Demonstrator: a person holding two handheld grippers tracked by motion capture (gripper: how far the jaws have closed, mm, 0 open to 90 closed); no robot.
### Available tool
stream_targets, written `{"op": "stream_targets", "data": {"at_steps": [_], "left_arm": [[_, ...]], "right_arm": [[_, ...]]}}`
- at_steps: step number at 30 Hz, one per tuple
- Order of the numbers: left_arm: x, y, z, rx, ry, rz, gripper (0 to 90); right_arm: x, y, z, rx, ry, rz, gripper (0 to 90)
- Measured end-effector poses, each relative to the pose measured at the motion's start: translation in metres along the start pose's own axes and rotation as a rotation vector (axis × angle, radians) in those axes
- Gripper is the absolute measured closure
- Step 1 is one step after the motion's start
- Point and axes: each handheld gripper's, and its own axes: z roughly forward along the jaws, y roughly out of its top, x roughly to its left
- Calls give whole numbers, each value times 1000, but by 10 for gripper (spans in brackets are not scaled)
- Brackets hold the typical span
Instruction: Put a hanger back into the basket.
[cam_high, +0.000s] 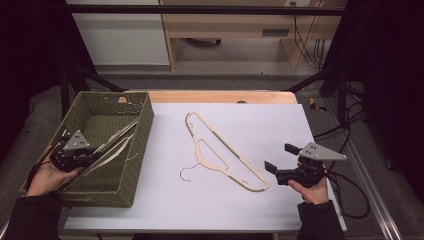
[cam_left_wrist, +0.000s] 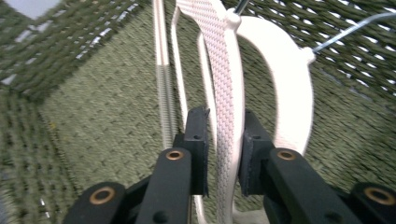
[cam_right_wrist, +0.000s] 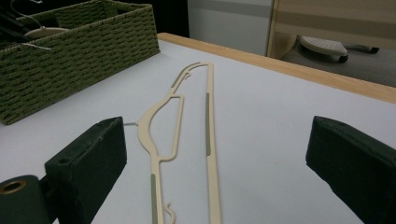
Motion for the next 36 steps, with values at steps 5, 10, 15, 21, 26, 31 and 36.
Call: {"op": "stream_targets", "data": {"at_steps": [5,10,15,21,26,31,36], "left_arm": [[-4,0,4,25,-31,3,682],[-4,0,4,31,-34,3,661],[-4,0,3,37,-35,6,645],[-3,1,0,18,-15,-13,545],[-4,7,-12,-44,-17,-23,486],[-5,18,-28,-163,-10,-67,421],[-15,31,-41,-287,0,-126,362]], "right_arm": [[1,0,1,2,0,2,56],[0,0,1,2,-2,3,57],[1,0,0,2,-2,4,57],[0,0,0,1,-1,-2,57],[0,0,-1,-2,-4,2,57],[0,0,-1,-6,0,3,58],[1,0,1,1,2,-1,59]]}}
